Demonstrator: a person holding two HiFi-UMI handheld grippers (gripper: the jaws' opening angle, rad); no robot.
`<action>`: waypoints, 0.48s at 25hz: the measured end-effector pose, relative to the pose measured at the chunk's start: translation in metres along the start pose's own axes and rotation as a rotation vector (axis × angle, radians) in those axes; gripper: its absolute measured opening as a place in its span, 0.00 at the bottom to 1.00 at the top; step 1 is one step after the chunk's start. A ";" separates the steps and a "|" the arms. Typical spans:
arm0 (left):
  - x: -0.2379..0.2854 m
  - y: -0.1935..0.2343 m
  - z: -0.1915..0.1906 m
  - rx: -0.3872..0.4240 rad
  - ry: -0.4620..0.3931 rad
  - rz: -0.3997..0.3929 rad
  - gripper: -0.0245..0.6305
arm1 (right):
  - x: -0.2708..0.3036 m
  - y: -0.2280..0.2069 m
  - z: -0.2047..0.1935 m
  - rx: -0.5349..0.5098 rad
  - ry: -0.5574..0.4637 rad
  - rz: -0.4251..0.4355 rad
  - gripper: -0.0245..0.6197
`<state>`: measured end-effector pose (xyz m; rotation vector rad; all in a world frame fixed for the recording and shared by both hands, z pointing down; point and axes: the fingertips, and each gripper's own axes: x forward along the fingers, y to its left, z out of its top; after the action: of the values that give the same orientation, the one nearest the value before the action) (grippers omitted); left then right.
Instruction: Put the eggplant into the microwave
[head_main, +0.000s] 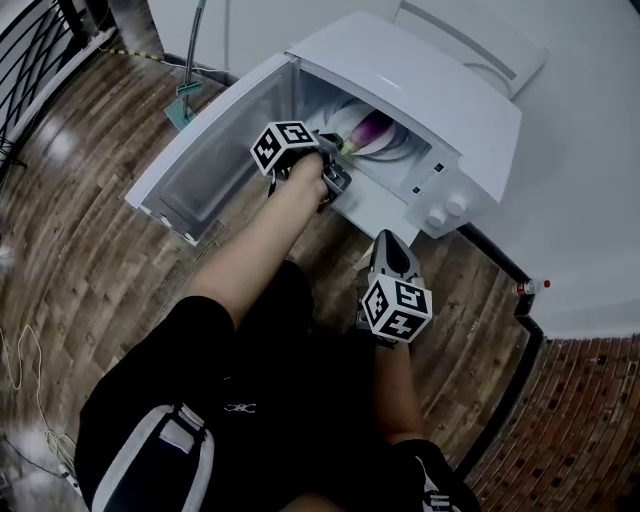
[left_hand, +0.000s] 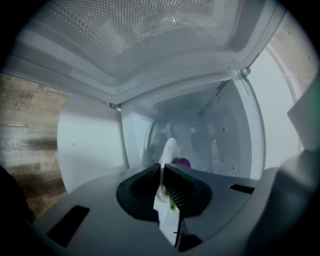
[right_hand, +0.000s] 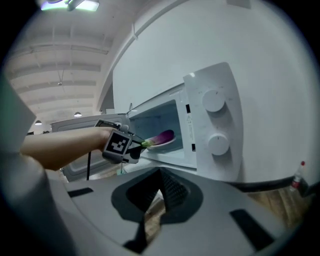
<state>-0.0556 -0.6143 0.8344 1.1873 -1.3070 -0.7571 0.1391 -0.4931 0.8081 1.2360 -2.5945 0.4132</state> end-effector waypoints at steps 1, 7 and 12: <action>0.005 -0.001 0.002 0.002 -0.003 0.004 0.07 | -0.003 -0.003 -0.002 -0.002 0.007 -0.005 0.05; 0.032 -0.010 0.002 0.055 0.006 0.029 0.07 | -0.019 -0.026 -0.006 -0.007 0.008 -0.056 0.05; 0.049 -0.013 0.000 0.112 0.025 0.067 0.07 | -0.033 -0.036 -0.009 -0.019 0.015 -0.078 0.05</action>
<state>-0.0450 -0.6636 0.8375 1.2315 -1.3764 -0.6260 0.1879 -0.4879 0.8112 1.3170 -2.5222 0.3810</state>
